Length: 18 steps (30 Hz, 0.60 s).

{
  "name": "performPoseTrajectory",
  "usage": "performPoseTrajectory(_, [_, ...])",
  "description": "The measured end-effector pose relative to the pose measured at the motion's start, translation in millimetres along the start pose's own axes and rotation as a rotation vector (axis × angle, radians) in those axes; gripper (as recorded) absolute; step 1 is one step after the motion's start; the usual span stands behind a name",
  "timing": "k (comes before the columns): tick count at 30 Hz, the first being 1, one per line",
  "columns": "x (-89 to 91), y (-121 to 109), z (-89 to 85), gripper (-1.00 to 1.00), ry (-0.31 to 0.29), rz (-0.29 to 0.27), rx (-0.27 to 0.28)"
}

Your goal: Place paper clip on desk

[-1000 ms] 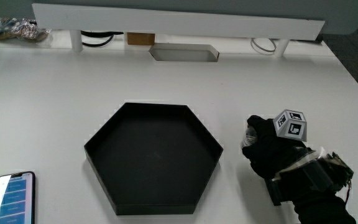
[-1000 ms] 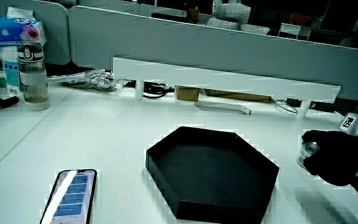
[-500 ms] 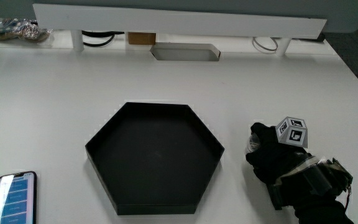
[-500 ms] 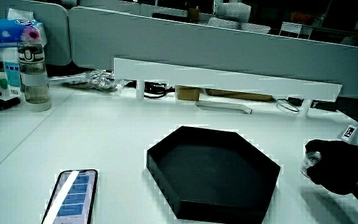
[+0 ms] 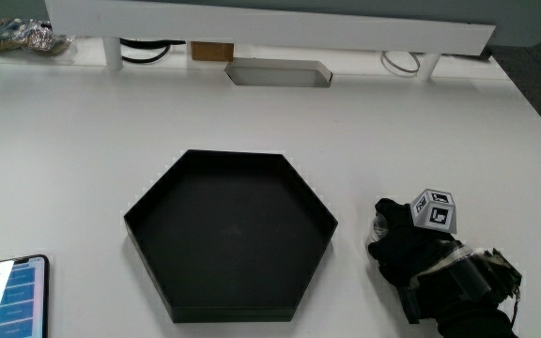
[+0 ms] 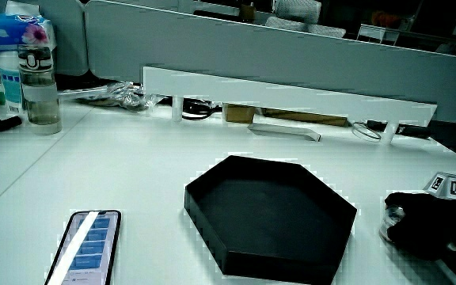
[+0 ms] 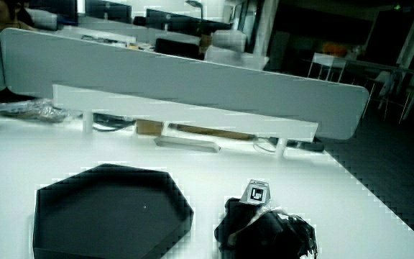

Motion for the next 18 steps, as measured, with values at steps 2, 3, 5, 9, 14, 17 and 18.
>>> performPoseTrajectory(2, [0.0, 1.0, -1.5, 0.00, -0.002, -0.004, -0.021])
performPoseTrajectory(3, [0.7, 1.6, -1.9, 0.00, -0.006, -0.006, -0.013])
performPoseTrajectory(5, [4.1, 4.6, -3.7, 0.00, -0.004, -0.003, -0.022])
performPoseTrajectory(9, [2.7, 0.9, 1.2, 0.00, 0.009, -0.007, 0.013])
performPoseTrajectory(14, [2.1, -0.1, 2.3, -0.22, 0.016, -0.011, 0.021])
performPoseTrajectory(17, [2.8, 0.6, 1.3, -0.39, 0.015, -0.021, 0.009])
performPoseTrajectory(18, [3.4, 2.6, -0.9, -0.44, 0.013, -0.016, 0.011])
